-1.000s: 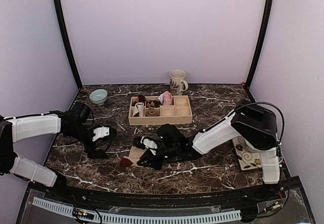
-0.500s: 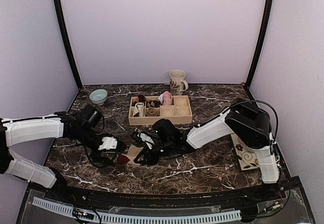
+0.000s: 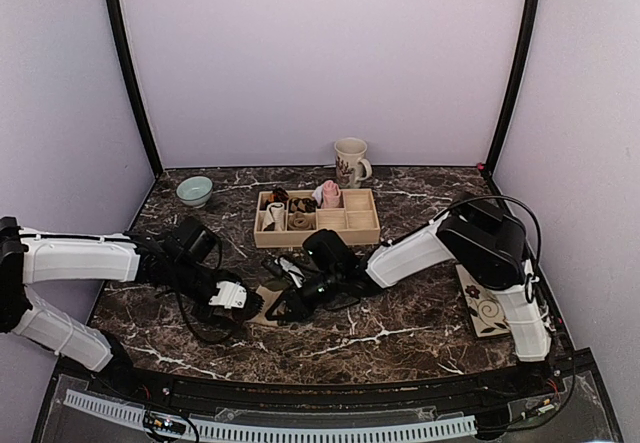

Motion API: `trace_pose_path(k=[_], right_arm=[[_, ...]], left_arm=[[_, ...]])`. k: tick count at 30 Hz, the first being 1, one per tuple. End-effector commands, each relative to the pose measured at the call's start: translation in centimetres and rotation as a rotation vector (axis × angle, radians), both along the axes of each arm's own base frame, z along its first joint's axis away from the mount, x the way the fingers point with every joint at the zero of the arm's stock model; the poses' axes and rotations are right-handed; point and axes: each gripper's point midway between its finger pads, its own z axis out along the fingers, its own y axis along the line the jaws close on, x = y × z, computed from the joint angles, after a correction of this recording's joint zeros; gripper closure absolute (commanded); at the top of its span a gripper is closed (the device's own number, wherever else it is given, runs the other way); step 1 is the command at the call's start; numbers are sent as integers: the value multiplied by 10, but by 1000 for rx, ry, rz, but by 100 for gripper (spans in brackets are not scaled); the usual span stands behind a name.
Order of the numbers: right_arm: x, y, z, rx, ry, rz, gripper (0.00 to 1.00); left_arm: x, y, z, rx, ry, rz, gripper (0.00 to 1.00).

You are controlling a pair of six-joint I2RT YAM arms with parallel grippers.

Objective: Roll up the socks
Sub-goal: Roll the sock at the center of the board.

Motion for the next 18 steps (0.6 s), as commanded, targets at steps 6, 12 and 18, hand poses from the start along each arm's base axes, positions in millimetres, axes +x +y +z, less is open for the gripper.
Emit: trace_pose_path(k=[6, 12, 18], right_arm=[[-16, -62, -107, -379, 244, -86, 100], [-20, -66, -112, -399, 292, -84, 100], [-15, -62, -104, -364, 275, -102, 97]], left_arm=[[8, -14, -16, 40, -68, -93, 40], [22, -10, -32, 84, -129, -86, 55], [21, -15, -29, 65, -136, -108, 70]])
